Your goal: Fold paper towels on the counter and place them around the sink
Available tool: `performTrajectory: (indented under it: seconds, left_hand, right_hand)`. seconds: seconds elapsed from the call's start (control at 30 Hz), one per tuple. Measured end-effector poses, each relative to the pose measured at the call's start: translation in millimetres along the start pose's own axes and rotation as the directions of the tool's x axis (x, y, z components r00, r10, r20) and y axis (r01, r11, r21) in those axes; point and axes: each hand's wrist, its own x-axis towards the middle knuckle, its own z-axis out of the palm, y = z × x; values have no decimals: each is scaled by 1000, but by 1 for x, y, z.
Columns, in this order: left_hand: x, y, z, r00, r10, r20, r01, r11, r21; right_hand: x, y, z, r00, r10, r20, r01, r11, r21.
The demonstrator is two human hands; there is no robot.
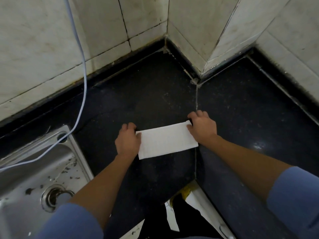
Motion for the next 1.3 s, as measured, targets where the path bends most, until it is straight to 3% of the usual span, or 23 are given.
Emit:
performTrajectory:
  seconds: [0.1, 0.2, 0.43, 0.57, 0.63, 0.73, 0.87, 1.07, 1.3]
  left_hand:
    - [-29, 12, 6, 963, 268, 39, -271, 958, 91]
    - [-59, 10, 20, 920, 361, 151, -382, 911, 153]
    - [-67, -38, 29, 909, 412, 71, -418, 892, 172]
    - [-58, -31, 21, 884, 465, 51, -465, 862, 203]
    - [-49, -24, 14, 881, 455, 133, -474, 844, 251]
    - [-38, -24, 9, 870, 383, 311, -470, 835, 285]
    - [-35, -24, 7, 864, 363, 350, -467, 838, 283]
    - [-43, -42, -3, 923, 342, 180, -371, 912, 172]
    - [-60, -86, -19, 961, 245, 128, -262, 956, 131]
  right_hand:
    - [-22, -21, 7, 974, -226, 19, 224, 972, 64]
    - [-50, -33, 27, 926, -342, 163, 334, 940, 77]
    - [-69, 34, 31, 979, -114, 172, 94, 988, 125]
    - [-55, 32, 16, 985, 10, 175, -32, 992, 125]
    - [-41, 19, 9, 988, 79, 134, -104, 976, 191]
    - [-25, 0, 10, 952, 208, 227, -250, 952, 175]
    - [-15, -7, 8, 867, 367, 337, -461, 848, 261]
    - [-14, -25, -19, 834, 330, 442, -547, 597, 586]
    - [-24, -109, -8, 901, 156, 404, -368, 769, 523]
